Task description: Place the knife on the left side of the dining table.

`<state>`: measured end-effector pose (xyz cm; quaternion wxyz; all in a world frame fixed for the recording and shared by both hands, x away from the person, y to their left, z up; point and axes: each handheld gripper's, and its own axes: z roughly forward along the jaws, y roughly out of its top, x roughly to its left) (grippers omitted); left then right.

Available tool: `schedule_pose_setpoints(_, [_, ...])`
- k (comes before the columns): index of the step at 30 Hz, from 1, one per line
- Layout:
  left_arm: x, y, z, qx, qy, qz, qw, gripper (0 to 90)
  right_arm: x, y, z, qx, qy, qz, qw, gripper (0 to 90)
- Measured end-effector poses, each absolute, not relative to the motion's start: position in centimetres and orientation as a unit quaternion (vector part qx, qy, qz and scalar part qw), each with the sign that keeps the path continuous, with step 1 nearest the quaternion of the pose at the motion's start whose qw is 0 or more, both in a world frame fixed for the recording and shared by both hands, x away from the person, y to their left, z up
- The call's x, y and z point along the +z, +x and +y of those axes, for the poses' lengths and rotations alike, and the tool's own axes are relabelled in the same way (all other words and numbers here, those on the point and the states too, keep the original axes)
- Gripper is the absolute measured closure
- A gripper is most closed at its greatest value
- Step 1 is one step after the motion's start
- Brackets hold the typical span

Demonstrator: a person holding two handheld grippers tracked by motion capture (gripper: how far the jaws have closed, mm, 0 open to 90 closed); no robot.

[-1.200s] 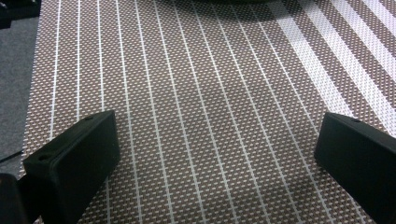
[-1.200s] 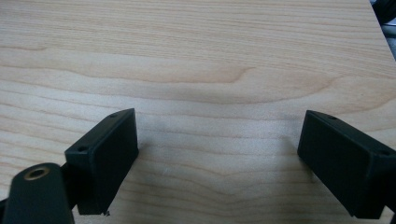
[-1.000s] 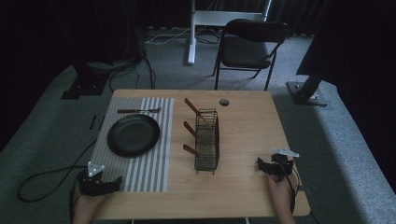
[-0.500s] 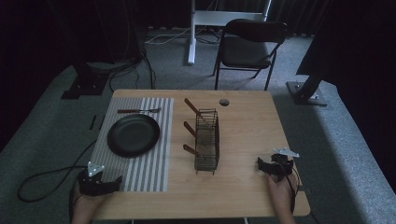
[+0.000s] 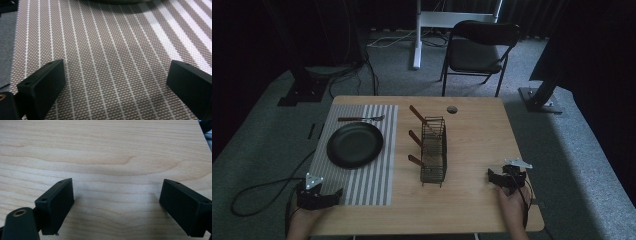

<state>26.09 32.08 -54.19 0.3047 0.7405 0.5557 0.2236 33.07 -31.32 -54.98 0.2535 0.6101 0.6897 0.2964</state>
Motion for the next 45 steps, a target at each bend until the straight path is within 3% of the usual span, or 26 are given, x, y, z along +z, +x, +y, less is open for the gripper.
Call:
schedule_pose_setpoints(18, [-51.6,26.7,29.9,0.2,0.754,0.51,0.364,3.2,-55.0,33.1,-31.3,0.296,0.61,0.69,0.254,11.3])
schedule_pose_setpoints(45, [-45.4,29.9,23.6,0.189,0.788,0.4,0.427,3.3,-55.0,33.1,-31.3,0.297,0.61,0.69,0.254,11.3])
